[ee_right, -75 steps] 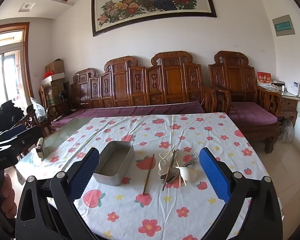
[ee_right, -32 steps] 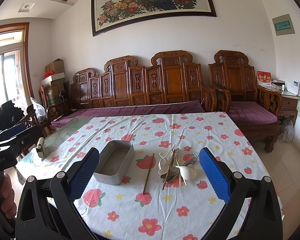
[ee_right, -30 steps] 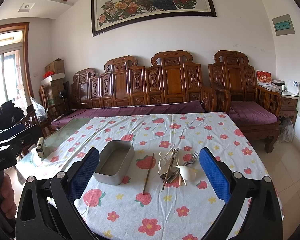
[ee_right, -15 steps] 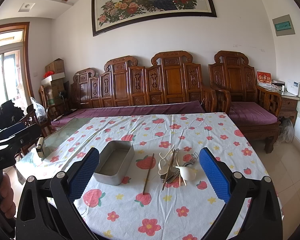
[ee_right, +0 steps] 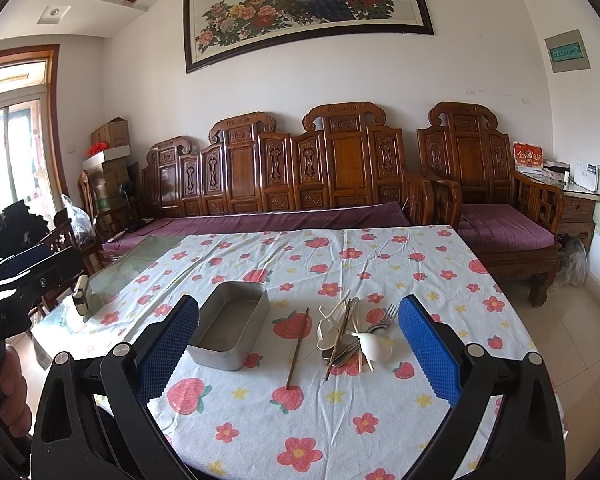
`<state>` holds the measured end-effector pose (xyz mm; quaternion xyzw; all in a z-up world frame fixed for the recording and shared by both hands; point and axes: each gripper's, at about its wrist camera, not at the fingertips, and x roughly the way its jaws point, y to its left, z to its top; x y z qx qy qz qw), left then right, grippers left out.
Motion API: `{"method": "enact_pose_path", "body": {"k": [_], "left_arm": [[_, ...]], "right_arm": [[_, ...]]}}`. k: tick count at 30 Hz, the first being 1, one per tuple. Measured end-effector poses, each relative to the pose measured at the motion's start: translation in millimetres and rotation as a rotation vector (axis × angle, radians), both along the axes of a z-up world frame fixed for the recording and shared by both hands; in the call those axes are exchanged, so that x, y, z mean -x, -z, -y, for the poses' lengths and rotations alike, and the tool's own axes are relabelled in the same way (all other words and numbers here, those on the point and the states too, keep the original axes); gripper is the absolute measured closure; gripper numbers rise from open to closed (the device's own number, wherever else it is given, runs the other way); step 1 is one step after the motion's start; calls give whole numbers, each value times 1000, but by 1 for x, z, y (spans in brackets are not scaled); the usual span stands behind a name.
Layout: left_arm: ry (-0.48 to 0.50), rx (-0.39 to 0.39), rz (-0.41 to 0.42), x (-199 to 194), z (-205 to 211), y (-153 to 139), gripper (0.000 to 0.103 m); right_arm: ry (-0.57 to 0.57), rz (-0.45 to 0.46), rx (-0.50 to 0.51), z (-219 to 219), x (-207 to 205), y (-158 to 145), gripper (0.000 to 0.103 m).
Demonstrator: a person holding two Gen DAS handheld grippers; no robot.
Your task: Organize utensils
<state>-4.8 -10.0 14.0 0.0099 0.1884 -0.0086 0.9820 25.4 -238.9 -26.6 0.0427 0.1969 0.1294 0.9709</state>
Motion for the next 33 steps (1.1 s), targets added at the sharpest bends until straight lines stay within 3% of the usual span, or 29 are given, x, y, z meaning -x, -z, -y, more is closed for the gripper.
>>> {"method": "enact_pose_path", "body": {"k": [15,24,33], "left_arm": [[2,0,-11,-1,3,-4,6],[11,0,-77,-24,-3,22,6],[66,-7,-157,-49,3,58,6]], "right_arm": [[-1,-6,0,0,-1,0,3],[-9,-38,6,3,-17,24,3],[-47,-98,37,6,-43,57,21]]}}
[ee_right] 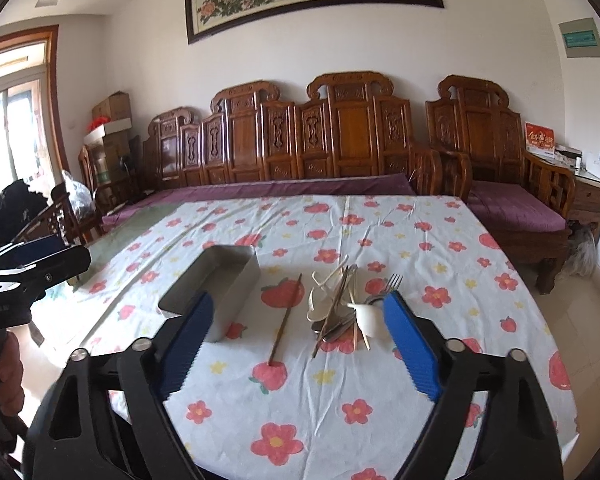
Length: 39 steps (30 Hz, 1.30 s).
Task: Organize utensils
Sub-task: 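Lower the right tool to the loose wooden chopstick and close on it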
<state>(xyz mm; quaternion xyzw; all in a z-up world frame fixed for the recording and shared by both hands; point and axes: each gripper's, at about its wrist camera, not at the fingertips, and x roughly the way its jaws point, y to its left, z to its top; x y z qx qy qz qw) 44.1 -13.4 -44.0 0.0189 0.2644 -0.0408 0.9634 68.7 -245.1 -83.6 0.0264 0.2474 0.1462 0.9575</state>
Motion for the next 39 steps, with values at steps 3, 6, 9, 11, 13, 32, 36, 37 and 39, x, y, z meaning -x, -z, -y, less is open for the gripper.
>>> {"method": "enact_pose_path", "body": {"k": [3,6,9,11,13,32,36,37,39], "left_arm": [[22,-2,-27,-9,4,11,6],[37,-4,-50,-17,9,22,6],[53,-3,-75,-25,11,33,6],[60,-5,-98,-31,13,42,6],[72,0,-127,-36,13,50,6],[157,-39,-231,-62,37,89,15],[171,-60,-259,-73,49,97,17],[174,-62,-267,-75,50,99,19],[176,-59,-288,-81,52,104,20]], "right_arm": [[-20,-32,8,0,-13,13,31],[-48,-71,20,-3,-30,27,39],[-77,-116,35,-7,-46,42,49],[-91,-154,39,-9,-57,53,54],[-109,-193,39,-13,-69,65,61],[-126,-447,158,-35,-184,140,84],[-110,-484,197,-38,-196,149,84],[-107,-488,202,-37,-197,151,84],[-105,-496,203,-37,-199,153,84]]}}
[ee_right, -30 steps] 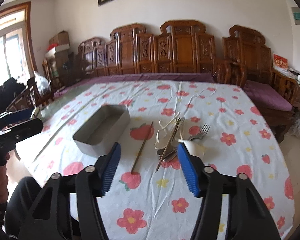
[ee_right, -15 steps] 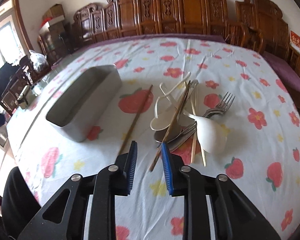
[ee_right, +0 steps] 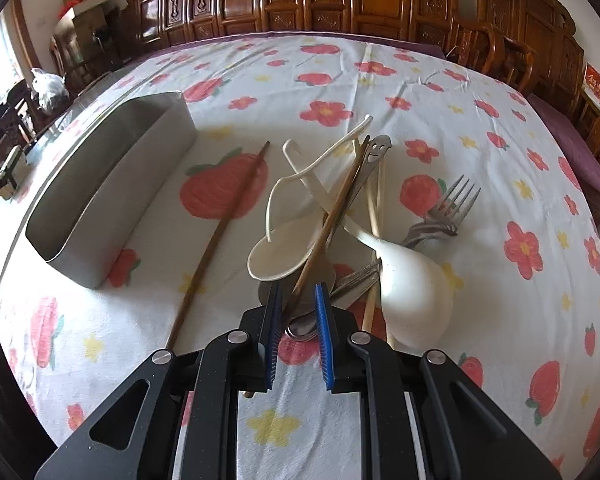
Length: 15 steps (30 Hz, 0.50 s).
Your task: Organize utensils
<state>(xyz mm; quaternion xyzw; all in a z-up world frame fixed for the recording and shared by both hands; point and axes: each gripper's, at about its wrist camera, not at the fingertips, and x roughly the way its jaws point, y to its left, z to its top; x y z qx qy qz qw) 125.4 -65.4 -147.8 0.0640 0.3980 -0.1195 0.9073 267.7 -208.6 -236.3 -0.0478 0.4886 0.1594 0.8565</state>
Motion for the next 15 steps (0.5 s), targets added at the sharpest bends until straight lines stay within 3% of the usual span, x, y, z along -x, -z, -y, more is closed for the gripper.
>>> {"method": "enact_pose_path", "body": {"k": [7,15], "left_arm": [[-12,-7,-36,-15,4,14,20],[-5,-5,-69,-29,11,26,31]], "right_arm": [[31,-28,-7,10,-3,2,97],[25,-6,-29,31,18,-13,97]]}}
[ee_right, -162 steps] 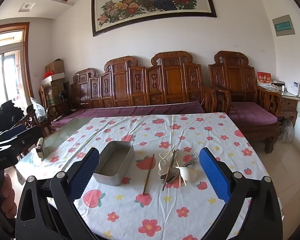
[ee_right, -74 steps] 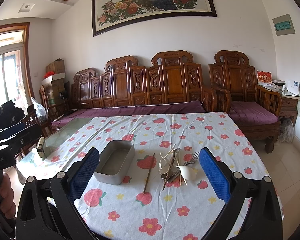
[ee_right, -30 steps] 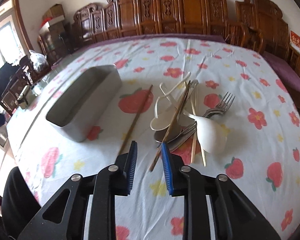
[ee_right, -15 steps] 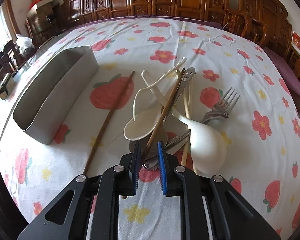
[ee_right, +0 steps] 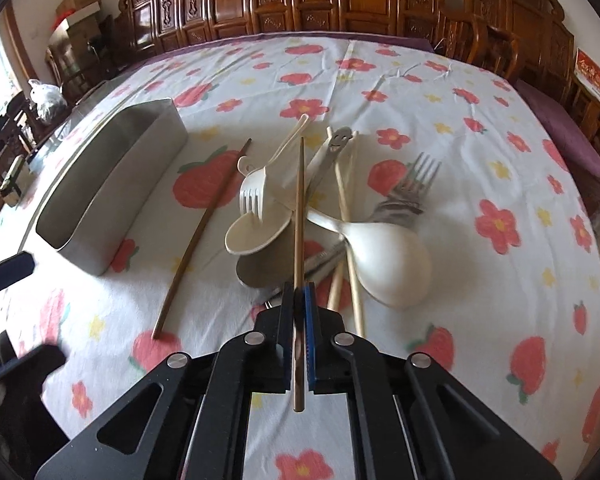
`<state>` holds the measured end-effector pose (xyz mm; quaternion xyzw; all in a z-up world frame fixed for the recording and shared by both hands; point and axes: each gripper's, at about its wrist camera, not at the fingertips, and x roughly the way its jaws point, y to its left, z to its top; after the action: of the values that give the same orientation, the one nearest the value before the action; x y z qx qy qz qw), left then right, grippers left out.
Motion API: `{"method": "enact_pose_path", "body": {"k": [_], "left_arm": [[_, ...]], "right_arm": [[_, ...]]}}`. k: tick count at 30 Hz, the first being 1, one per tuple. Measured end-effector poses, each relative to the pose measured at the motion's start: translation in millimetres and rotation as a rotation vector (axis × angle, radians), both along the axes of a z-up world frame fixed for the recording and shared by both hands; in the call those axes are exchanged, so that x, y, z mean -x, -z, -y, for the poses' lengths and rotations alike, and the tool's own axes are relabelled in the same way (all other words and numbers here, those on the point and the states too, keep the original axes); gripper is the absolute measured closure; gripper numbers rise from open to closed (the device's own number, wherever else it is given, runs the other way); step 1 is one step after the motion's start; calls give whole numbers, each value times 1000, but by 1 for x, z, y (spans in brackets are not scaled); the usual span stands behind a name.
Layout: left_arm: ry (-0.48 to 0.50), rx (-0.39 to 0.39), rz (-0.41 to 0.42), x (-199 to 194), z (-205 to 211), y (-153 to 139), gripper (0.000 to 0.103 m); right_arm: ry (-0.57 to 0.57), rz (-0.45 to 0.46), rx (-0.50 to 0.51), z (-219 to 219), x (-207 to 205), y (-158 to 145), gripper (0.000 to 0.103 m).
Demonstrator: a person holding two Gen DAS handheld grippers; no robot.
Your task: Organize utensils
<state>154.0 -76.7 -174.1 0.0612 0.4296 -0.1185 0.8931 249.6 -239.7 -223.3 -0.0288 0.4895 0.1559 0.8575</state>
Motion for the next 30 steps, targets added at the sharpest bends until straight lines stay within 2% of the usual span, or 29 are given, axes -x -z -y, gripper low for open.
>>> {"method": "enact_pose_path", "body": {"k": [6,9,11,13,26,30], "left_arm": [[10,23,-46,-17,10,11,44],[14,8,-62,-25,18,17,51],[18,2,-82,-33,23,23,57],[17,10,-114,-41,26,30,70],[-60,-22,-243,-79,32,62,79],[-74,-21,-245,-83,29,62,81]], "right_arm": [[-18,52,6,18,26,-18,97],[-24,67,-5,25,36,-23,97],[-26,73,-6,27,38,-23,97],[-25,75,-13,28,40,-23,97],[-24,87,-32,31,40,-27,97],[-20,87,-38,33,40,-28,97]]}}
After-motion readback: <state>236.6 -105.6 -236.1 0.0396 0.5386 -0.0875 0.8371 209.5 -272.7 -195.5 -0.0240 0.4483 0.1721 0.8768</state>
